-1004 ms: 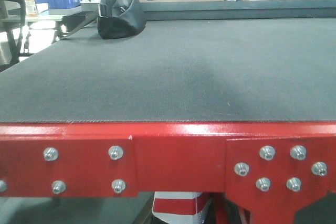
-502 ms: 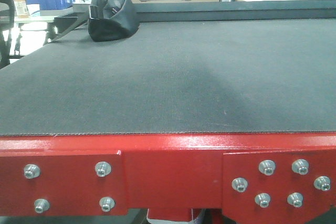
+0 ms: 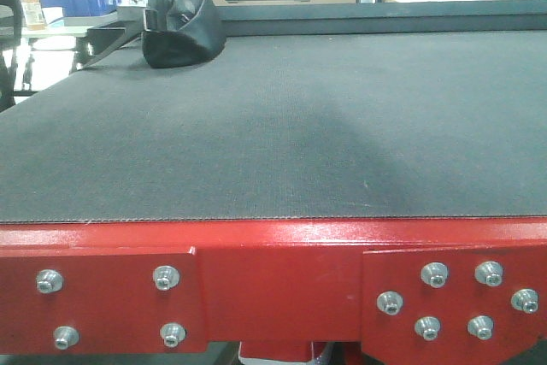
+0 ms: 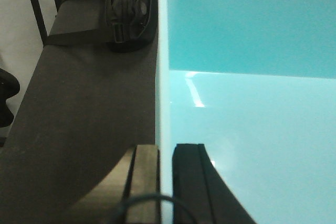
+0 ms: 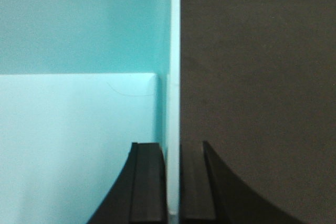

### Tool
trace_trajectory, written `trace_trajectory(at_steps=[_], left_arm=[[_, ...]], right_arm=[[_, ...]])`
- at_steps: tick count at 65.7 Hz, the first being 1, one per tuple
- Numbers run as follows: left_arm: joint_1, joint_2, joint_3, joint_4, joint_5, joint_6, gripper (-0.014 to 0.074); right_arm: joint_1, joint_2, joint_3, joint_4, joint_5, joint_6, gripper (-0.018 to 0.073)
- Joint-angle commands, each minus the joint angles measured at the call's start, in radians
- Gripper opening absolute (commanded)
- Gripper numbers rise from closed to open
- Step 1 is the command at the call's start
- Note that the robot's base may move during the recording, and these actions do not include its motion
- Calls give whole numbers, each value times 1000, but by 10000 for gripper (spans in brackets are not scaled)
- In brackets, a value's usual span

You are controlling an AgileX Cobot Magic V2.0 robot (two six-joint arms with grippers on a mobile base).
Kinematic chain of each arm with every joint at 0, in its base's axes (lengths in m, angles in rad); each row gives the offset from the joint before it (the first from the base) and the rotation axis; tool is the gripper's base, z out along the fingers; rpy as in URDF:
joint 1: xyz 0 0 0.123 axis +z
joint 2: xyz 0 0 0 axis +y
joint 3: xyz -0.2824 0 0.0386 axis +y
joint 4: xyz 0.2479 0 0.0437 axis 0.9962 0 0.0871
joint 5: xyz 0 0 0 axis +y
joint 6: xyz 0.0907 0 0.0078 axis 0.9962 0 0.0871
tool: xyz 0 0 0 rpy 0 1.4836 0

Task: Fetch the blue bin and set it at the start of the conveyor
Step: 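Hold the bin and drive up to the red-framed conveyor's near end, then lower the teal bin onto the dark conveyor belt with both grippers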

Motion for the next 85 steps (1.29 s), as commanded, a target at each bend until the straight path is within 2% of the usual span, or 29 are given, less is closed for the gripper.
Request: trace_trajectory(at_steps=[1, 20, 27, 39, 45, 52, 59, 66, 77, 85], left_arm=[[-11, -7, -11, 9, -55, 3, -111], [-11, -7, -11, 9, -55, 3, -111], [-11, -7, -11, 9, -55, 3, -111], [-11, 16, 17, -33, -58, 3, -111], [-11, 41, 68, -56, -106, -8, -111], [-9, 67, 153, -56, -188, -72, -111], [21, 87, 271, -54, -297, -142, -111], [64, 109, 397, -68, -447, -184, -111], [96, 150, 516, -82, -606, -184, -111], [121, 193, 527, -82, -629, -184, -111]], right_arm=[[2, -9, -9, -18, -28, -9, -163], [2, -9, -9, -18, 3, -9, -163], [2, -9, -9, -18, 6, 21, -163], [-5, 3, 53, -11, 14, 26, -165], [-5, 4, 145, -9, -74, 56, -165], [-13, 4, 276, -9, -190, 111, -165], [-49, 4, 416, -9, -351, 201, -165], [-98, 11, 527, -9, -523, 227, -165], [-167, 78, 614, -9, -642, 227, -165], [-195, 137, 614, -9, -734, 227, -165]])
